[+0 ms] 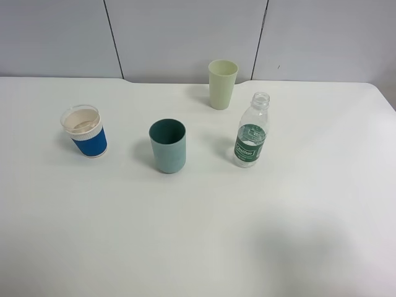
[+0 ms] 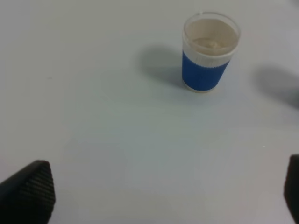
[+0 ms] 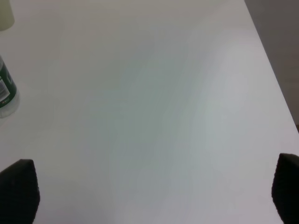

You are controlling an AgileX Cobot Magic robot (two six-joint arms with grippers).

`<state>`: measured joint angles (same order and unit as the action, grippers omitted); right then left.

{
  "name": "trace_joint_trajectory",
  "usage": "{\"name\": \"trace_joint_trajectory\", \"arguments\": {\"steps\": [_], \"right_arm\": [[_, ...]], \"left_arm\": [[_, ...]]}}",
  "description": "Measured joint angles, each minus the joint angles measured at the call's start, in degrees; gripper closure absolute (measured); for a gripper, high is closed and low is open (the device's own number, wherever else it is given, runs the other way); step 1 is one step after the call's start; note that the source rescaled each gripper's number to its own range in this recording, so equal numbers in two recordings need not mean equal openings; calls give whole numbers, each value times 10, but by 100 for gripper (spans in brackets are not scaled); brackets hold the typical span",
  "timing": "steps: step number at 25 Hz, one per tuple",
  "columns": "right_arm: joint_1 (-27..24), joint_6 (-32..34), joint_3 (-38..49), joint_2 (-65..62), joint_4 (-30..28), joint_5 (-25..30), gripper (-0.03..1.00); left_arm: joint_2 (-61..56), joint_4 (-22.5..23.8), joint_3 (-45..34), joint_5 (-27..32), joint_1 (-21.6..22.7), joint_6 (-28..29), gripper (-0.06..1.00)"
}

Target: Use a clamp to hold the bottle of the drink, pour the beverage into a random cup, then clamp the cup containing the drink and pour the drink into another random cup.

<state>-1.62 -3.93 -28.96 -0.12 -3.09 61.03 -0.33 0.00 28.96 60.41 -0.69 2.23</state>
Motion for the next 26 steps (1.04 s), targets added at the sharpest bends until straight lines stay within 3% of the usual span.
{"name": "trace_joint_trajectory", "arguments": {"steps": [26], "right_arm": [[0, 0, 0, 0, 0, 0, -3]], "left_arm": [[0, 0, 0, 0, 0, 0, -6]]}}
